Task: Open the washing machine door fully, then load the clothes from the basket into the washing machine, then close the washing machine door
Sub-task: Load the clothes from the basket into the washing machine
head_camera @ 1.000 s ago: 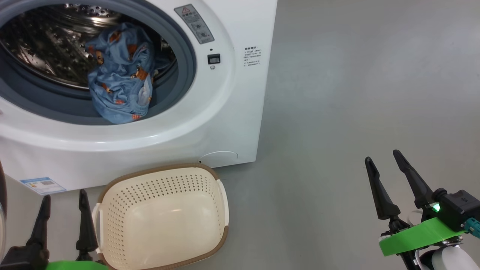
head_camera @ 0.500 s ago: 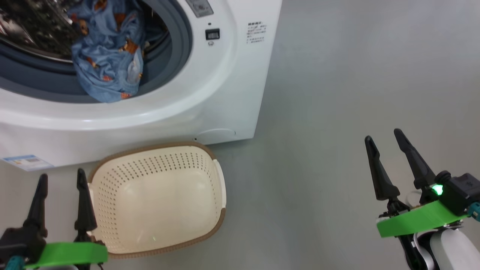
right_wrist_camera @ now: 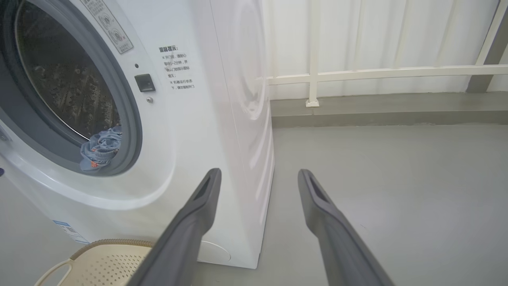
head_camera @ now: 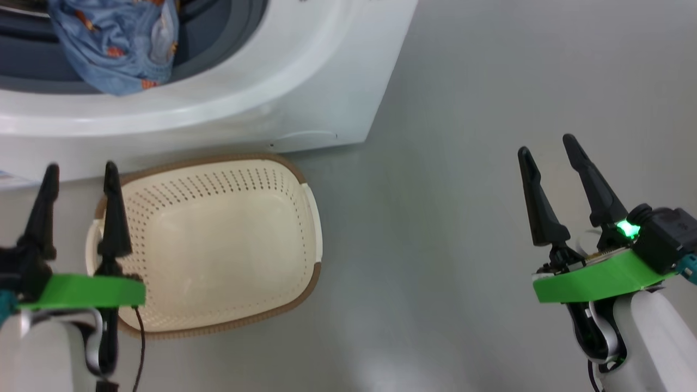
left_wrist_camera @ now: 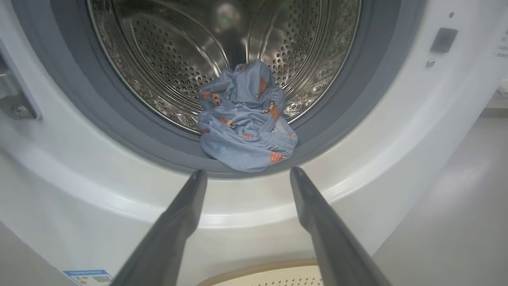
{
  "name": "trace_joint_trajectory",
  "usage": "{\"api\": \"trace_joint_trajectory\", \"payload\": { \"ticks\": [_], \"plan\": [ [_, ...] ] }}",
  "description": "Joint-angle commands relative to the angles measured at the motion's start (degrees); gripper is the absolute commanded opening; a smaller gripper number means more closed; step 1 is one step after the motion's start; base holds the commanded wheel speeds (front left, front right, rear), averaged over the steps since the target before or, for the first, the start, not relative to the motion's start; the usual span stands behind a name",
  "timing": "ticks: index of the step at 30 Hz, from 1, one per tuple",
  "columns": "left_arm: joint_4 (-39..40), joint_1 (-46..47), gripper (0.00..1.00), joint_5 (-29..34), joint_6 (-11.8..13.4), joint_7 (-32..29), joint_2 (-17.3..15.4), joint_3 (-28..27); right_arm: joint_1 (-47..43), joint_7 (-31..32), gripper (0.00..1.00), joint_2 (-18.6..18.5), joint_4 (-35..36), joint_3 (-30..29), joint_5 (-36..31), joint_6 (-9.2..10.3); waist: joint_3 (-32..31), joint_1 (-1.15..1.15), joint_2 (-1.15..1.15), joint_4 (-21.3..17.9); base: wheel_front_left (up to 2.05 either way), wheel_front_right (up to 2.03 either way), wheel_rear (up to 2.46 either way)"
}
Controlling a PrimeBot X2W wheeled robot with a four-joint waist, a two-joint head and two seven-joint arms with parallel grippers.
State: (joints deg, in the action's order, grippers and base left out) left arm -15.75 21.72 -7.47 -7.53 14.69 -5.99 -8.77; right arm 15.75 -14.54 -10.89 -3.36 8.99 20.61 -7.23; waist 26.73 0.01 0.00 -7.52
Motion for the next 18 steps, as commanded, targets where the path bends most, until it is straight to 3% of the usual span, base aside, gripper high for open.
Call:
{"api": "trace_joint_trajectory", "payload": {
  "ticks": [1, 18],
  "plan": [
    [-0.2, 2.3, 1.00, -0.1, 0.0, 0.3, -2.3, -0.6, 1.1, -0.5, 1.00, -0.3, 1.5, 1.1, -0.6, -0.25, 3.7, -0.01, 0.00, 0.0, 0.00, 0.00, 0.00],
    [-15.0, 22.1, 1.00, 0.6, 0.0, 0.3, -9.2, 7.9, 4.6, -0.5, 1.00, 1.2, 1.1, 2.6, -0.5, -0.25, 7.8, -0.01, 0.00, -0.9, 0.00, 0.00, 0.00]
  ]
}}
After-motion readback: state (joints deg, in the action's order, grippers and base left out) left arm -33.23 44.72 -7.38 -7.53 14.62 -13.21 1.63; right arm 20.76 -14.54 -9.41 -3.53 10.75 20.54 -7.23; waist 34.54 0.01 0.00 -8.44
